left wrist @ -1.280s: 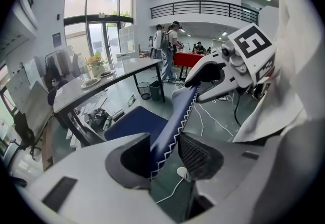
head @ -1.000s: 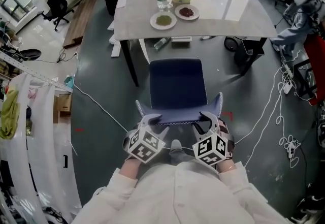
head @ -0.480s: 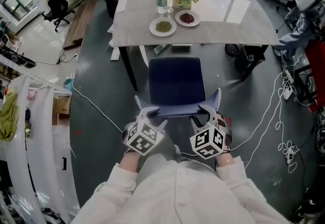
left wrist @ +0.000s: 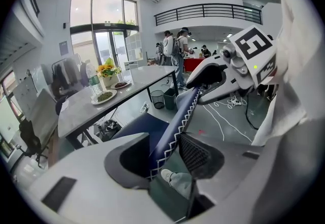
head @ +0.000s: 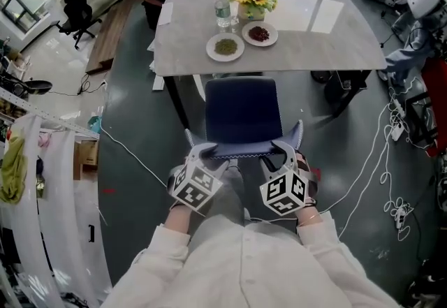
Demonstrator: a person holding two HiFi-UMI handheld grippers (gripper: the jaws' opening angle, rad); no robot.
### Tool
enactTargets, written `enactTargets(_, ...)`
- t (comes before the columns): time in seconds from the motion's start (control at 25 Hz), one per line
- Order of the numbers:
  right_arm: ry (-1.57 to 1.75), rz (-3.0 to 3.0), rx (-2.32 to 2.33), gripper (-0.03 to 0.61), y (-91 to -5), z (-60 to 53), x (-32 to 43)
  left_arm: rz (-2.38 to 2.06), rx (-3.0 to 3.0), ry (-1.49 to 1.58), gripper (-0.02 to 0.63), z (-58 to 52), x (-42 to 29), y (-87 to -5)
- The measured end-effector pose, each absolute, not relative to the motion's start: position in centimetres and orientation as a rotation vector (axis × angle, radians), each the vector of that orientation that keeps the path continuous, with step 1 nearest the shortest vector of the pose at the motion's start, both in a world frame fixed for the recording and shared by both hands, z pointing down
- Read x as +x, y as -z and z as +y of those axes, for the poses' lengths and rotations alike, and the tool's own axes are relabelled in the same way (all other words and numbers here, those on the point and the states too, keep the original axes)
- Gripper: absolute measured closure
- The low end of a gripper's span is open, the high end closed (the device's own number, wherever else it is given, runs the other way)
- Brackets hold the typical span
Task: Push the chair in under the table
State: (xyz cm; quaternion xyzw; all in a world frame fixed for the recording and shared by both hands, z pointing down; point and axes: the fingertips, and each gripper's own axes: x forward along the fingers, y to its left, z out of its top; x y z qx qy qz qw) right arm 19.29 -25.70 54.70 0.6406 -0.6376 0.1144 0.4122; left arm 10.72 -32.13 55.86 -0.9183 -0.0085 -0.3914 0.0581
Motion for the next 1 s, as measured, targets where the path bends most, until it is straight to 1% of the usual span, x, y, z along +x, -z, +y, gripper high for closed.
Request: enactTargets(1.0,-0.385,-1.547,1.621,0.387,-54.8,-36.5,26.6,-0.098,-2.785,1.164,0.428,-43.1,18.1,-55.8)
